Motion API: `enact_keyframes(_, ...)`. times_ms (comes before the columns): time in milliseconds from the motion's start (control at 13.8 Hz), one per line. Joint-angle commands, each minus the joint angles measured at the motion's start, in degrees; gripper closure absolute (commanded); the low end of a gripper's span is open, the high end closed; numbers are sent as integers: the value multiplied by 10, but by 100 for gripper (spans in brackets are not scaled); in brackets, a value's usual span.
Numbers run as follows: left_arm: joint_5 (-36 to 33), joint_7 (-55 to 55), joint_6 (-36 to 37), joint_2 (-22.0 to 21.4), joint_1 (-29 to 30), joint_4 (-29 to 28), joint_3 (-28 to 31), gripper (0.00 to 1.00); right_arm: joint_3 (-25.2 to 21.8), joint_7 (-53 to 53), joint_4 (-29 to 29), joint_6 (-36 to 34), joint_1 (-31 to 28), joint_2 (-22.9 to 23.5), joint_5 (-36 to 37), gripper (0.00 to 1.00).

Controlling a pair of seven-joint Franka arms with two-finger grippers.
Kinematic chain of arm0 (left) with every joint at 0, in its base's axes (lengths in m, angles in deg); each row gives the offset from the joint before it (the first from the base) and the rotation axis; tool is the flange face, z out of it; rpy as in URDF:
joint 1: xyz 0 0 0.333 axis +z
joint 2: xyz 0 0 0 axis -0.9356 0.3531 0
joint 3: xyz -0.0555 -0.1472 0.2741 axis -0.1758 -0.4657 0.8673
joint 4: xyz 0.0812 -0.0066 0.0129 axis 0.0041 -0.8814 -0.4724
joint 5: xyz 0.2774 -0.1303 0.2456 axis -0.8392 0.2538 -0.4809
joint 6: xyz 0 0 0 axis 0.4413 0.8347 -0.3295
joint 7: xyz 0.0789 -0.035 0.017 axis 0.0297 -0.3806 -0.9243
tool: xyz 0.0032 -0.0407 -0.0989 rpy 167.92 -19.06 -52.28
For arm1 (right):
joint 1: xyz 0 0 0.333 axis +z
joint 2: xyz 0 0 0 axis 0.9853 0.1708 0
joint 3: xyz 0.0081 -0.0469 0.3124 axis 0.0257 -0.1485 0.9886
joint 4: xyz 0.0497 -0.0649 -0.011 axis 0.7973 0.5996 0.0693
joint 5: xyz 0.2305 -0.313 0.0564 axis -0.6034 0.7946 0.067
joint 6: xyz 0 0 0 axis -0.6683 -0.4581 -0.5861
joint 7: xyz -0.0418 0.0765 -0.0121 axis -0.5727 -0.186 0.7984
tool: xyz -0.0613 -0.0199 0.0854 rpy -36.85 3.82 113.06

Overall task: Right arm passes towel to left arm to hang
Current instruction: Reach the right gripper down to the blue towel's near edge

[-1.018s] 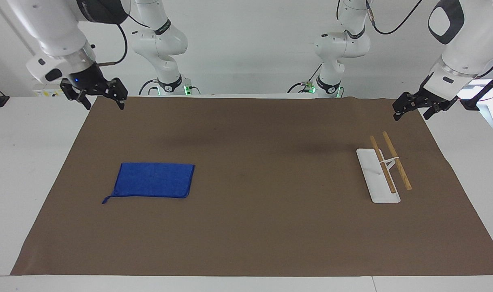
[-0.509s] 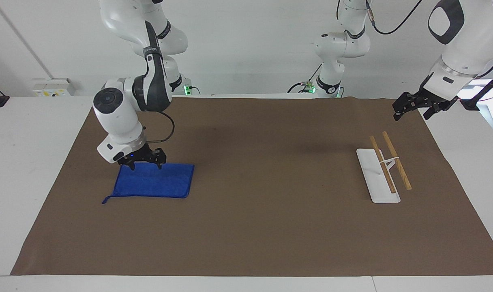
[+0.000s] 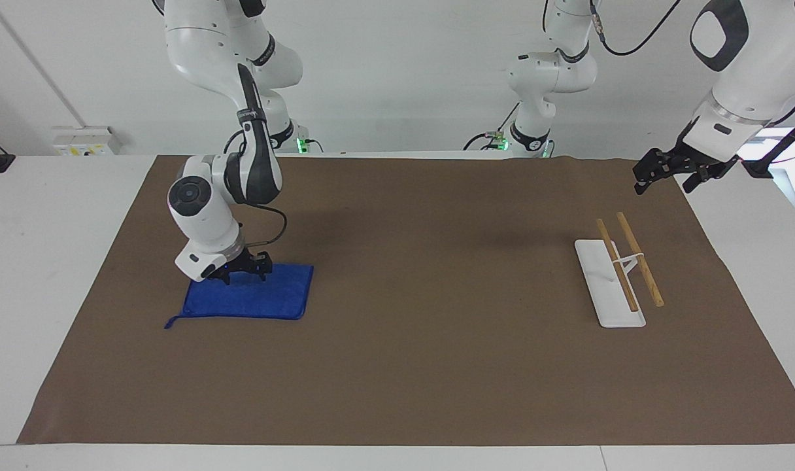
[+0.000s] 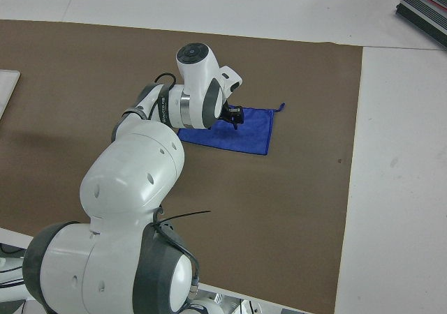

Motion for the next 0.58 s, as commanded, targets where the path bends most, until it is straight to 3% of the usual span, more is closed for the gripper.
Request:
enact_keyframes(0,-1,-5,-9,-12,1,-16,-1,0,4,-20,30,21,-13,-9,-10,15)
enact_keyframes(291,-1,-6,-8,-12,2,-16,-1,0,4,-19,42,48,-14,-9,-10,24)
enact_keyframes(364,-1,-6,-8,-12,2,-16,-1,0,4,-20,44,50,-14,-9,-10,34)
enact_keyframes(509,-1,-6,-8,-12,2,-16,-1,0,5,-20,43,50,-13,-9,-10,66)
